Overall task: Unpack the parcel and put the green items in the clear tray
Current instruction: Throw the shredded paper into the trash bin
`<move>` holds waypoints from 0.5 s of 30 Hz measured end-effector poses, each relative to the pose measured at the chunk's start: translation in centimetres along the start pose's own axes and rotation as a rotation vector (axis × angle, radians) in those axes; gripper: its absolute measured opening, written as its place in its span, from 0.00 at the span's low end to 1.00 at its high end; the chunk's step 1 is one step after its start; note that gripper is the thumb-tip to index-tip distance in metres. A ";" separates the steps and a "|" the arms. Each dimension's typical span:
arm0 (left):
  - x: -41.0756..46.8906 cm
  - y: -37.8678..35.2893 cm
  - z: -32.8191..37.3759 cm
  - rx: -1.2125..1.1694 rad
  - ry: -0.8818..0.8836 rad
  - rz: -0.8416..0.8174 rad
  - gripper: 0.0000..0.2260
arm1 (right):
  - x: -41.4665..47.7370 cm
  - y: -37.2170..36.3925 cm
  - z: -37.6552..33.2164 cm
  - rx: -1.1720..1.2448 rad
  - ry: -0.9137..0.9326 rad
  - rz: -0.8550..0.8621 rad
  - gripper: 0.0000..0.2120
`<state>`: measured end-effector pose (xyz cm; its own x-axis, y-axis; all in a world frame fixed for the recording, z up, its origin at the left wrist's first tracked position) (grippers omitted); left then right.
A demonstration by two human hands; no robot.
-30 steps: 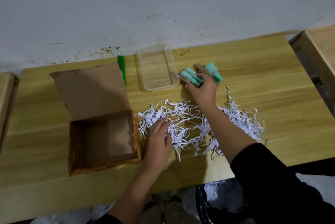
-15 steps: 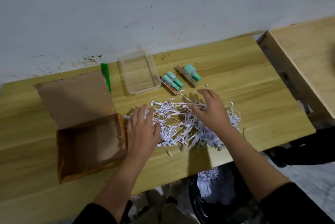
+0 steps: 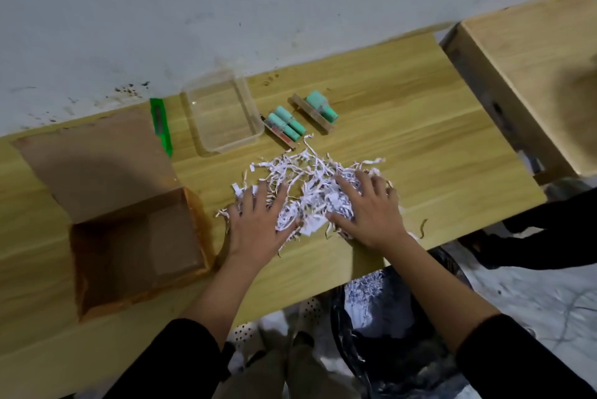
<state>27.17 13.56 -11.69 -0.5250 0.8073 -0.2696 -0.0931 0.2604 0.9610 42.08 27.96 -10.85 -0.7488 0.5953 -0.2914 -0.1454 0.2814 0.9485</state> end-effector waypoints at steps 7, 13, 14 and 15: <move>0.6 -0.3 1.1 -0.176 -0.112 -0.013 0.31 | -0.1 -0.3 -1.7 0.204 0.040 0.112 0.22; 0.3 0.7 1.2 -0.279 -0.154 -0.020 0.21 | -1.4 -0.1 -2.8 0.296 -0.061 0.041 0.20; 0.3 0.8 1.1 -0.290 -0.164 -0.033 0.19 | -1.7 0.1 -2.9 0.307 -0.076 0.029 0.19; 0.2 1.2 1.1 -0.299 -0.173 -0.040 0.18 | -2.1 0.3 -3.0 0.315 -0.088 0.019 0.19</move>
<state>27.88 14.57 -10.64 -0.3676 0.8840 -0.2888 -0.3679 0.1470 0.9182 41.67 24.59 -9.62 -0.6886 0.6617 -0.2967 0.0857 0.4805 0.8728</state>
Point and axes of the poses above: each hand's wrist, its own x-axis towards the middle knuckle, its own y-axis out of the back of the hand, z = x × y, the point moved 4 cm from there along x, towards the middle knuckle, and after that the axes turned 2 degrees about y, right-handed, at the moved point
